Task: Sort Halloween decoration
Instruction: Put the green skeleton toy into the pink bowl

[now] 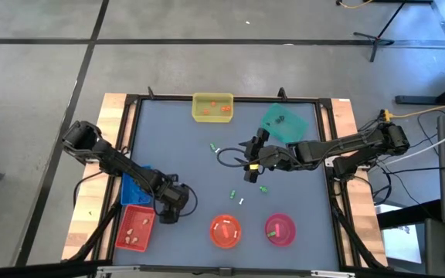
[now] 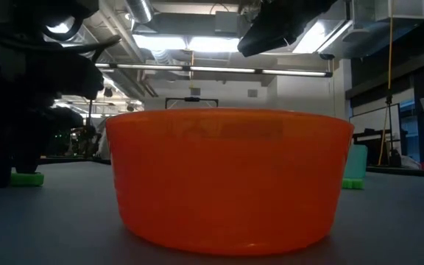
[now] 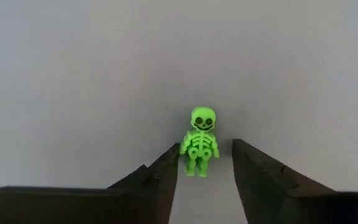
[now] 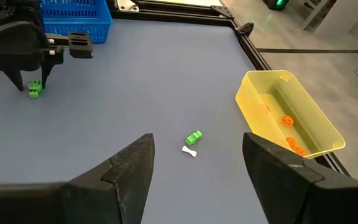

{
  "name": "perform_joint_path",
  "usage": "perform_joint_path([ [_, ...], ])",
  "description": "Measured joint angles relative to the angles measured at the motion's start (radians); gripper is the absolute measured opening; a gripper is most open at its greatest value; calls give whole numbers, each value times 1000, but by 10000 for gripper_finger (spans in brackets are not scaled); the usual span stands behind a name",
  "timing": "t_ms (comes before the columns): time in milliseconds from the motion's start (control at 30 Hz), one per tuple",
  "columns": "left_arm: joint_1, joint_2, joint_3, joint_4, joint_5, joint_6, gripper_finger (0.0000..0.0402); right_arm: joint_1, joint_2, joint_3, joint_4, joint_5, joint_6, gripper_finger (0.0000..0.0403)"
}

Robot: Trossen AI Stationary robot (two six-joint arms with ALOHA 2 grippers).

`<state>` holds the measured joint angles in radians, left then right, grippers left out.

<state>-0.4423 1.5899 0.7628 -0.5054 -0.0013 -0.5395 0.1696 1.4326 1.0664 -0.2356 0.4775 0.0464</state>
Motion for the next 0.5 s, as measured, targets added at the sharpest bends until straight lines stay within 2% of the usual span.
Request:
perform_joint_path([
  [500, 0, 3, 2, -3, -8, 0, 44, 0, 0, 0, 1, 0, 1, 246],
])
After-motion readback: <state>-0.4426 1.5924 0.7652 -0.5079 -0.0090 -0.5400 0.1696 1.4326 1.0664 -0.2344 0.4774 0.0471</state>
